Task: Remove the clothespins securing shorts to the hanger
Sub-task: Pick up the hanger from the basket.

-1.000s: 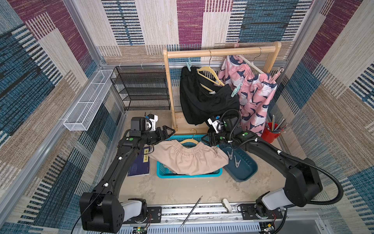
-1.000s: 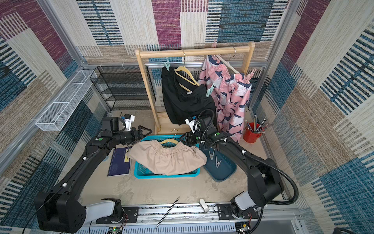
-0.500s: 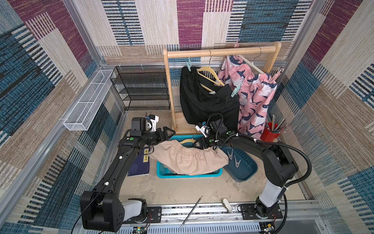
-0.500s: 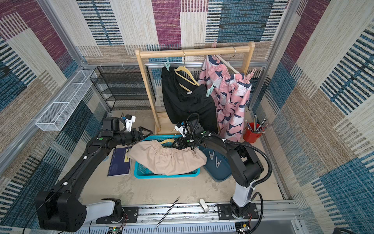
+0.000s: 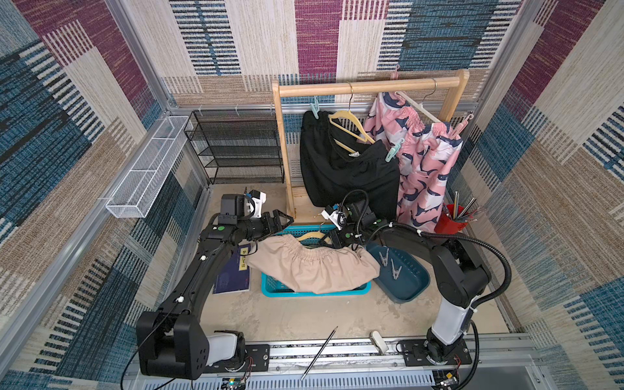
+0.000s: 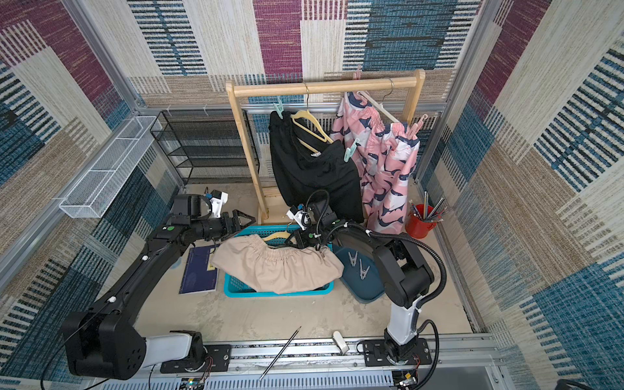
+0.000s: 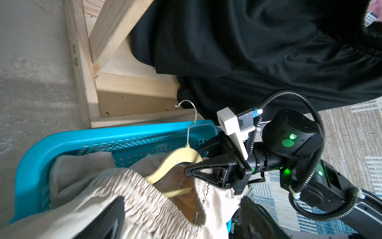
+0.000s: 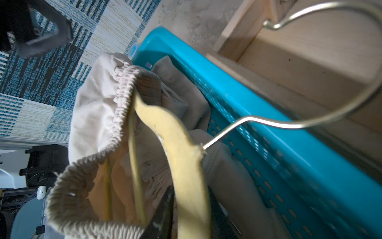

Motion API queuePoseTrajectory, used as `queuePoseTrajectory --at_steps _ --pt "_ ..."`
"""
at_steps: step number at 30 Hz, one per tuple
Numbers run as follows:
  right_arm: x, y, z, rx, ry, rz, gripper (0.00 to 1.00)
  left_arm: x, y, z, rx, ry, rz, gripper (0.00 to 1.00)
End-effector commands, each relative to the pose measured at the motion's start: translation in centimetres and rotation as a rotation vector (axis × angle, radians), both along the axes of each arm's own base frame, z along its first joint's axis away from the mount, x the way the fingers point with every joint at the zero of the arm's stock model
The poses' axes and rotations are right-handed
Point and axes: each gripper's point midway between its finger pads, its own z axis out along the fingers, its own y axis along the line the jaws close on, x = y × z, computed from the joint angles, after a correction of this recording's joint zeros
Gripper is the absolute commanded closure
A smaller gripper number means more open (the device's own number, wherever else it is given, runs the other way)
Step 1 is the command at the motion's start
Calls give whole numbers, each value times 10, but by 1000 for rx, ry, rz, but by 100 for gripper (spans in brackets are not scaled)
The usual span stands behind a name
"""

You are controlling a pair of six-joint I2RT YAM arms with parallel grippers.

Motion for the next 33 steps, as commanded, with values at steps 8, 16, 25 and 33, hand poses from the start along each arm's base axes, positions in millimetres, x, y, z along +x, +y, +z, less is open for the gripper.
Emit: queuePoseTrajectory --at_steps 8,16,25,33 --pt "-3 -4 57 67 -149 -1 85 -4 3 0 43 -6 -8 9" --pt "-10 -5 98 113 -189 -6 98 -27 6 -3 196 17 -5 7" --pt "-29 4 119 158 -194 63 100 -34 -14 -2 118 91 30 8" --pt "-39 6 128 167 -208 78 100 -33 -36 -6 69 111 -40 20"
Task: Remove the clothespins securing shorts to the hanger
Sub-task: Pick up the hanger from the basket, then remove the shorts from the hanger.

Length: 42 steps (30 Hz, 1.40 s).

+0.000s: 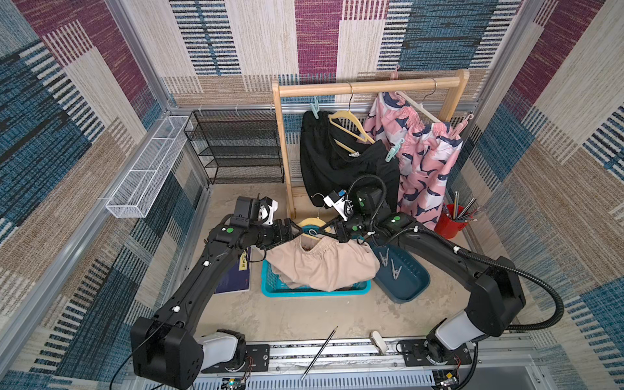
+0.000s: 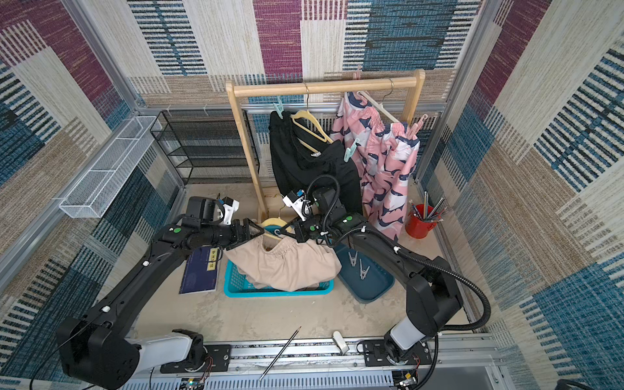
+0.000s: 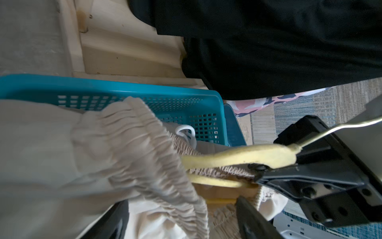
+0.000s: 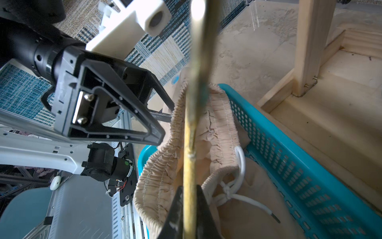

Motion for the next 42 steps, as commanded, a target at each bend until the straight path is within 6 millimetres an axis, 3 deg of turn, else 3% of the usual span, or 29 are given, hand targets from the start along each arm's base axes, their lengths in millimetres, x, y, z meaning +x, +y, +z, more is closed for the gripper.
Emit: queuePoseTrajectory --at_steps 1,9,13,15,23,29,36,42 --pt "-5 2 19 48 -39 24 100 5 -5 3 -19 -12 -7 23" --pt "-14 2 34 77 -44 41 100 14 1 -10 40 -8 24 46" --pt "-15 -1 31 67 -43 31 100 19 7 -6 73 -39 54 89" --pt "-16 -3 28 56 -43 24 100 22 11 -2 97 -59 70 100" --pt "-24 -12 14 22 -36 12 100 37 38 20 191 -128 152 100" --pt "-31 -18 8 15 -51 13 100 48 64 23 195 -130 225 100" --pt "-41 -25 25 50 -118 25 100 57 101 9 211 -92 298 100" --pt "-46 -30 55 90 -223 30 100 57 100 -15 180 -28 283 100"
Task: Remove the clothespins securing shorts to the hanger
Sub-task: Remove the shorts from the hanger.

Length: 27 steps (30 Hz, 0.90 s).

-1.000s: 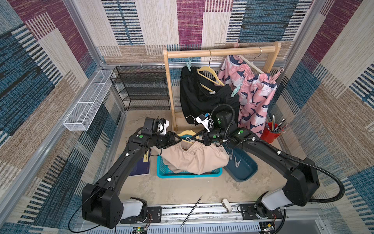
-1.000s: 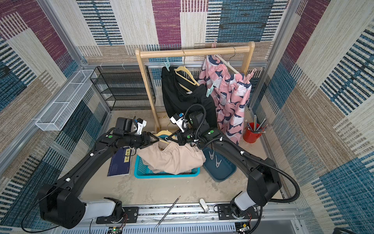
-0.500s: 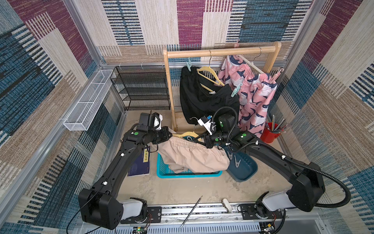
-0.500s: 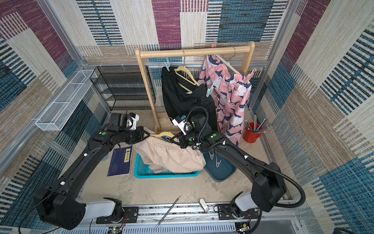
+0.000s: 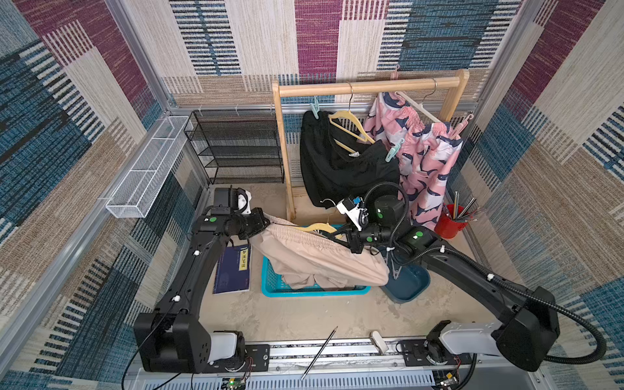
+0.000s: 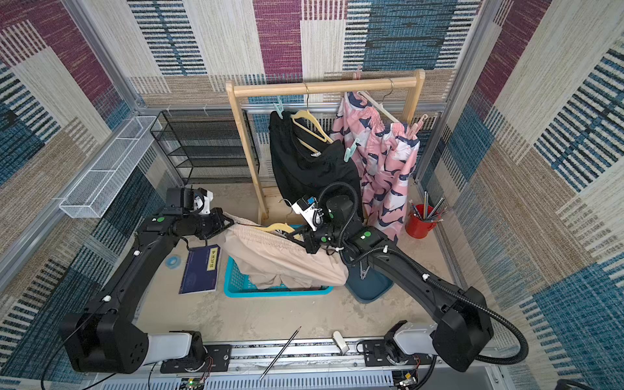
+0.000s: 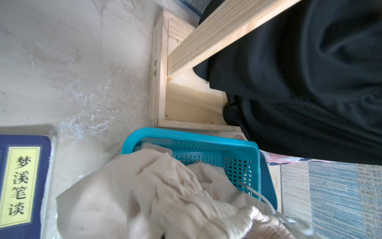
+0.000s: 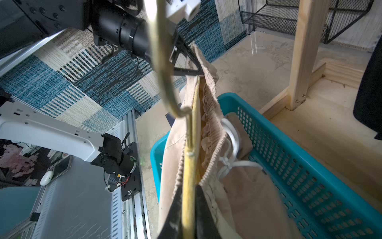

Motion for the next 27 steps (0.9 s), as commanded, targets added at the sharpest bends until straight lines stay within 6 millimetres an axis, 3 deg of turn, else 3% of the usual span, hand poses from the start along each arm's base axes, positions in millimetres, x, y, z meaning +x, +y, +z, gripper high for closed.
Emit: queuePoseTrajectory --at_steps 1,9,17,23,27 --pt "-6 0 23 39 -79 41 100 9 11 -10 50 -17 23 100" --pt "-9 -7 46 85 -155 49 100 15 5 -22 21 15 -12 100" --pt "22 -22 18 36 -117 -128 100 11 -1 2 -21 -25 -36 100" --pt "28 -50 38 159 -169 -180 100 7 5 -11 -18 16 -30 100" --pt "17 -49 48 193 -201 -125 100 8 3 -21 -37 43 -33 100"
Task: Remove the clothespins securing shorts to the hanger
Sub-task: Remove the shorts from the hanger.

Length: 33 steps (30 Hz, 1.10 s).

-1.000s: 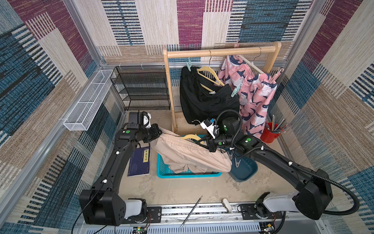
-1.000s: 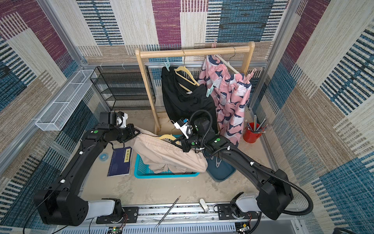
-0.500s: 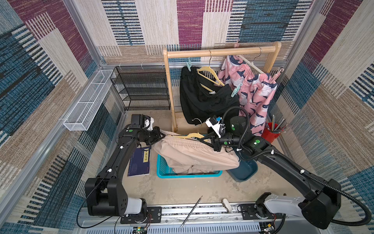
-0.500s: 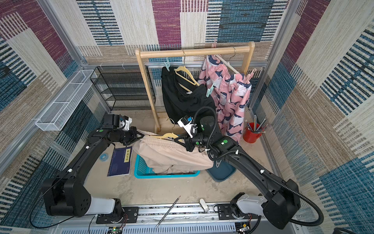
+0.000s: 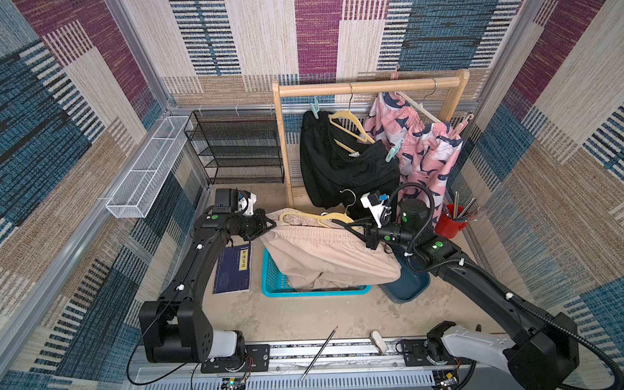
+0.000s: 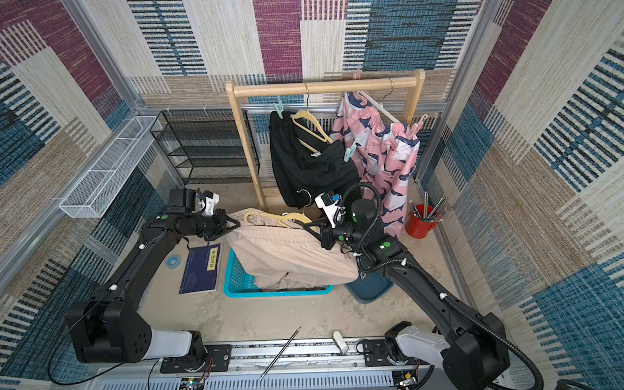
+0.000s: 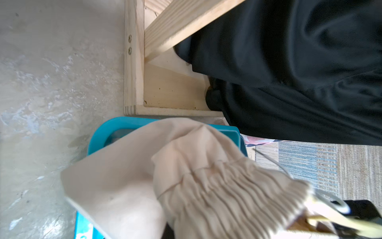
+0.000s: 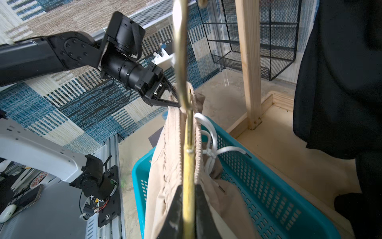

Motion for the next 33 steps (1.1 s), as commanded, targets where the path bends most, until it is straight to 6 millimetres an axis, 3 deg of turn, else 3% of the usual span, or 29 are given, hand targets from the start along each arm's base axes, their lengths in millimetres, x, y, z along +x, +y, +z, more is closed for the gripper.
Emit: queuePoseTrajectory --at_steps 1,6,13,17,21,28,33 --pt "-6 2 26 70 -83 52 100 11 20 -17 97 -3 57 100" --pt "-9 9 13 36 -39 116 100 24 21 -14 101 -14 53 100" --pt "4 4 23 99 -78 19 100 23 1 -12 7 13 9 100" --pt "18 -2 44 162 -132 -65 100 6 -20 -23 1 29 -20 100" --pt "31 0 52 172 -134 -90 100 -14 -47 -32 -6 43 -63 100" --pt "49 17 22 118 -18 -60 100 -51 -65 -72 23 84 -45 100" --pt "50 33 5 90 19 -32 100 -68 -81 -103 -21 116 -56 100"
